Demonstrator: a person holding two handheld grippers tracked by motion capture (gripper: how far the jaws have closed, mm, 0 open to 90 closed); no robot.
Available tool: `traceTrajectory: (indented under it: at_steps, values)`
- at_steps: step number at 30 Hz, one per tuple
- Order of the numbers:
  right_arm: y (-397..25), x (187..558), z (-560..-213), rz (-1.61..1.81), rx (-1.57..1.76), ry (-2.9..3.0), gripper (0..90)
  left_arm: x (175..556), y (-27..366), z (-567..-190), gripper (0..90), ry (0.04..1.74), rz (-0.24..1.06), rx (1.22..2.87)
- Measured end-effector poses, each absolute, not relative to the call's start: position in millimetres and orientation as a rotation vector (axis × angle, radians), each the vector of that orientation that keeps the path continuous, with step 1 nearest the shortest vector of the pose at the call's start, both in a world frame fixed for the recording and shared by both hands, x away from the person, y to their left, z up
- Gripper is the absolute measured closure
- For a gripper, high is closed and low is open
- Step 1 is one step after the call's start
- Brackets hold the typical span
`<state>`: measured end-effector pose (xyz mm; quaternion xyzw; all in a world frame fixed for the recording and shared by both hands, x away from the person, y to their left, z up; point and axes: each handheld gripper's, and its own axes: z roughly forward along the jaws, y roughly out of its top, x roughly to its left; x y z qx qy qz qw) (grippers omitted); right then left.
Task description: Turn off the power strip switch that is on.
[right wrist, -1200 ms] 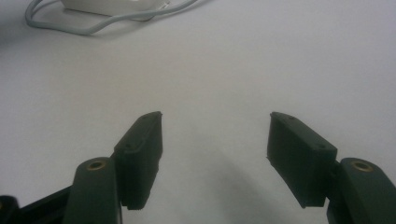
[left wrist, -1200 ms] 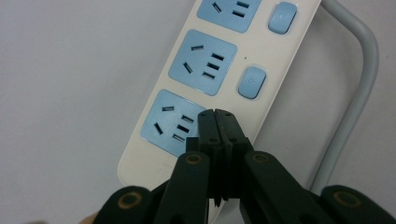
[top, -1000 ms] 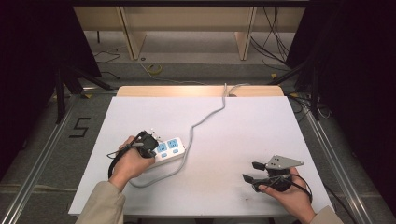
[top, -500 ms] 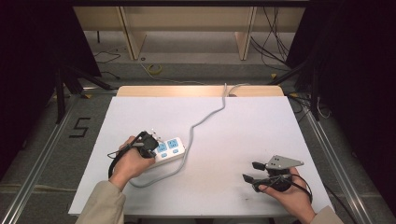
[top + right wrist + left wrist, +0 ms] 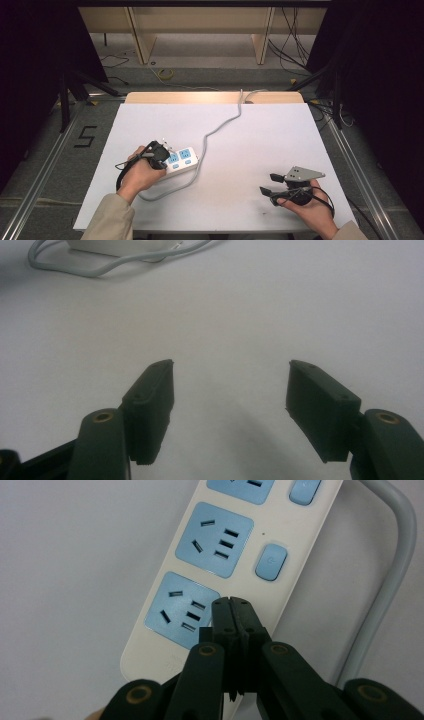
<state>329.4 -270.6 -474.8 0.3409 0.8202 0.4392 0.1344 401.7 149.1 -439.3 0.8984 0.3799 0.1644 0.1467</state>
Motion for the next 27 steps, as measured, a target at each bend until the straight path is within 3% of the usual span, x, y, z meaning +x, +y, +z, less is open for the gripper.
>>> traceTrajectory:
  at_steps: [27]
  values:
    - [-269.7, 329.2, -475.0, 1.271, 0.98, 2.384, 36.7, 398.8, 151.3, -440.9, 89.7, 1.119, 0.47, 2.559]
